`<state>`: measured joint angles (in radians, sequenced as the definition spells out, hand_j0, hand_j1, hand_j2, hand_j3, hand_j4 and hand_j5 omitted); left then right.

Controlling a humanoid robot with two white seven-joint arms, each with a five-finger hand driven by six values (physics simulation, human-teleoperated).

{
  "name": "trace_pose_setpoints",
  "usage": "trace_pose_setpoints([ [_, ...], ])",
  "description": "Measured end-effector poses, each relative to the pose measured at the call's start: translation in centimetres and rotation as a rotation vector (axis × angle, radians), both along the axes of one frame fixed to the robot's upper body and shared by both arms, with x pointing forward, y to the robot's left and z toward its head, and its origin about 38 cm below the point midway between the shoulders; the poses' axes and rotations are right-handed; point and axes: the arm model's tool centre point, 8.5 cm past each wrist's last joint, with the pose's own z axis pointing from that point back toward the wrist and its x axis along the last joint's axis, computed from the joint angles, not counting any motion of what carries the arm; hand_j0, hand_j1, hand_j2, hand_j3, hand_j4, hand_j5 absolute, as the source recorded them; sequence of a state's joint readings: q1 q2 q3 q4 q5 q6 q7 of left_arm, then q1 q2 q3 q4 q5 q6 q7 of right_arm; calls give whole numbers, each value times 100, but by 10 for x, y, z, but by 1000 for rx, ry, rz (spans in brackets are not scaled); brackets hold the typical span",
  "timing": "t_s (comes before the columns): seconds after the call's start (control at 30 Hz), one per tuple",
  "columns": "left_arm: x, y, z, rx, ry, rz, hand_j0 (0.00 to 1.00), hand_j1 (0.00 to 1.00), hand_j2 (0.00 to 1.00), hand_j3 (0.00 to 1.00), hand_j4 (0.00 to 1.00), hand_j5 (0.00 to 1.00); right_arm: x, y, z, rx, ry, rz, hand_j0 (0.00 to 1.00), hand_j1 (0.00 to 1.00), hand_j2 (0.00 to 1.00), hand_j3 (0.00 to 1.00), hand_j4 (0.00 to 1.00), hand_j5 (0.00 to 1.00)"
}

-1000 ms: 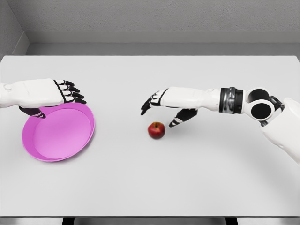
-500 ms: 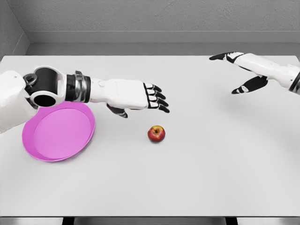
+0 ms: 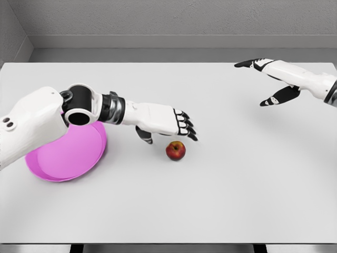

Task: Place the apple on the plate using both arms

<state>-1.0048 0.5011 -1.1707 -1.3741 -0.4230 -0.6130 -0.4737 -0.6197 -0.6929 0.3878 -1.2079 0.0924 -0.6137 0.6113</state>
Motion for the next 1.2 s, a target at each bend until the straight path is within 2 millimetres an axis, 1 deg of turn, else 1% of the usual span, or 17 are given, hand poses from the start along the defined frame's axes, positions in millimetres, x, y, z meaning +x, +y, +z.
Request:
trace_pose_setpoints([
  [0.17,2,1,-5,1,11,11,100,100,100,100,100,100,1,1,2,0,-6,3,100,100,100,100,100,100],
  [0.27,-5,-5,-13,20,24,-14,100,100,100,100,100,100,1,5,3,3,-8,11,100,100,100,100,100,100],
  [0.43,-14,-12,-17,26,33,-47,100,100,100,100,100,100,1,7,4,6,-13,15,100,100,100,100,100,100],
  [0.57,-14,-12,-18,29,32,-48,100,100,100,100,100,100,1,7,3,5,-11,16,100,100,100,100,100,100],
  [0.8,-13,-10,-24,56,21,-46,100,100,100,100,100,100,0,7,1,6,-7,16,100,100,100,100,100,100],
  [0.9,-13,-13,-24,60,13,-51,93,93,93,93,93,93,0,7,0,6,-5,16,100,100,100,100,100,100],
  [1.1,-14,-17,-25,60,11,-59,91,91,91,91,91,91,0,8,0,7,-5,16,100,100,100,100,100,100],
  [1.2,-14,-18,-25,60,12,-60,88,88,88,88,88,88,0,8,0,7,-5,16,100,100,100,100,100,100],
])
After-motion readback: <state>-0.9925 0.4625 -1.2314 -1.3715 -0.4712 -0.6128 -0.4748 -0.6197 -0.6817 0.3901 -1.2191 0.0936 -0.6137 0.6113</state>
